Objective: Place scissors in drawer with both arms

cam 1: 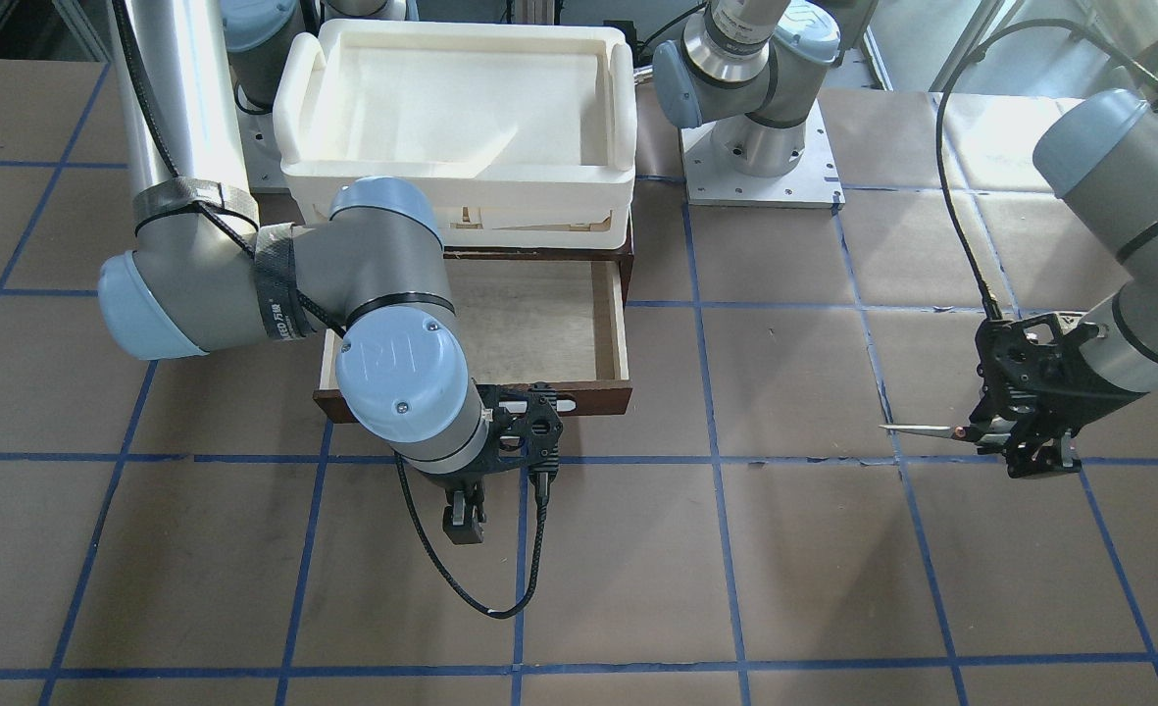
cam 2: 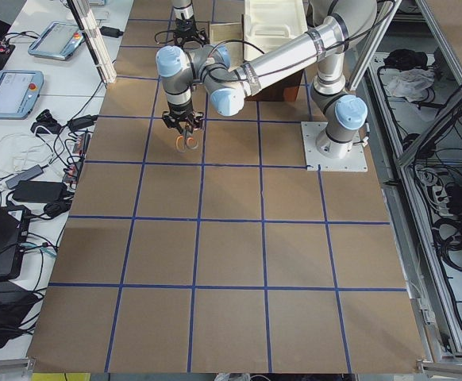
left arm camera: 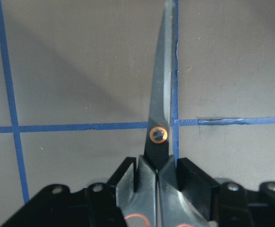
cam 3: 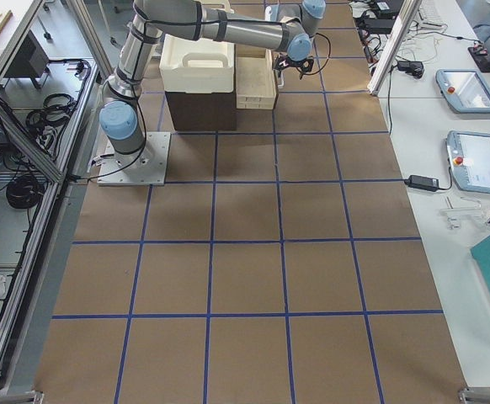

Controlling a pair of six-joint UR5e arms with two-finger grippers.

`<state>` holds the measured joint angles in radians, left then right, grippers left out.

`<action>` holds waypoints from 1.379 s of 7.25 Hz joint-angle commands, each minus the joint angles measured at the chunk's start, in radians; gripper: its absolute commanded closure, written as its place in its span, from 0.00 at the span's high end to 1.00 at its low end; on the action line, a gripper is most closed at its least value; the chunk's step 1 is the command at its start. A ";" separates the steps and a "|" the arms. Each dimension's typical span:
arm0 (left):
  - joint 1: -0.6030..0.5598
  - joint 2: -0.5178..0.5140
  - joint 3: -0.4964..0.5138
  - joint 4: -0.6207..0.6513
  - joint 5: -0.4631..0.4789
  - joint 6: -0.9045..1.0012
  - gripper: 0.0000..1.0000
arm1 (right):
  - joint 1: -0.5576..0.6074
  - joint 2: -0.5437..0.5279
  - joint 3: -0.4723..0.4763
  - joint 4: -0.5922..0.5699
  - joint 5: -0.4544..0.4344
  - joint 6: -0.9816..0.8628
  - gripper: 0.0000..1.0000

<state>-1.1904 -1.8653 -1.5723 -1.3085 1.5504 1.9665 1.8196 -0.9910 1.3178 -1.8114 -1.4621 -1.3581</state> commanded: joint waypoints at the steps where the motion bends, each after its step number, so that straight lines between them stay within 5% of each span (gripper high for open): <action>1: -0.001 -0.002 0.000 0.000 -0.003 0.000 0.00 | -0.003 0.000 0.000 -0.016 0.008 0.001 1.00; 10: -0.001 -0.008 0.002 0.000 -0.004 0.000 0.00 | -0.019 0.005 0.001 -0.060 0.028 0.011 1.00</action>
<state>-1.1919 -1.8726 -1.5714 -1.3085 1.5484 1.9665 1.8018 -0.9847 1.3179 -1.8723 -1.4411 -1.3506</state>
